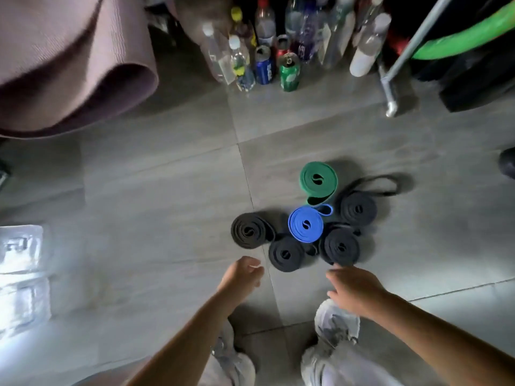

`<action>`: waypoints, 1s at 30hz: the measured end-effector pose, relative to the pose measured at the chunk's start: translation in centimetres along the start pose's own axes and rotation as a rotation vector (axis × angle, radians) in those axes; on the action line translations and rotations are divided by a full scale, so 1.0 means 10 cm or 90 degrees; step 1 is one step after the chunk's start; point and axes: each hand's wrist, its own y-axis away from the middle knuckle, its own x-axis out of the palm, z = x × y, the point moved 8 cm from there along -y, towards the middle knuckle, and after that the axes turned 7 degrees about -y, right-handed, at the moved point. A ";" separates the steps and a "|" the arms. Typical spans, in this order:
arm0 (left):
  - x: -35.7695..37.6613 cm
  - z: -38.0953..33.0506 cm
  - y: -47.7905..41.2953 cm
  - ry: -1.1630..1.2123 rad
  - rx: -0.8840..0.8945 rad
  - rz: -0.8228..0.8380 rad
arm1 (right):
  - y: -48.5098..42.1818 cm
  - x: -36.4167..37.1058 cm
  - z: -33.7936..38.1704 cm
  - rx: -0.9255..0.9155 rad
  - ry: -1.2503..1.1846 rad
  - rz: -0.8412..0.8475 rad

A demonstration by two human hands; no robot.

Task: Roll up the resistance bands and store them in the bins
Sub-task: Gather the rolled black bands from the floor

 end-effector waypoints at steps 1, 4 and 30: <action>0.13 0.08 -0.21 0.020 -0.005 0.002 | -0.22 0.13 0.00 -0.017 0.024 -0.008; 0.50 0.27 -0.82 0.038 -0.003 -0.019 | -0.86 0.39 -0.08 -0.044 0.025 -0.068; 1.01 1.18 -1.16 0.215 0.001 -0.431 | -1.52 1.04 0.01 -0.025 -0.217 -0.342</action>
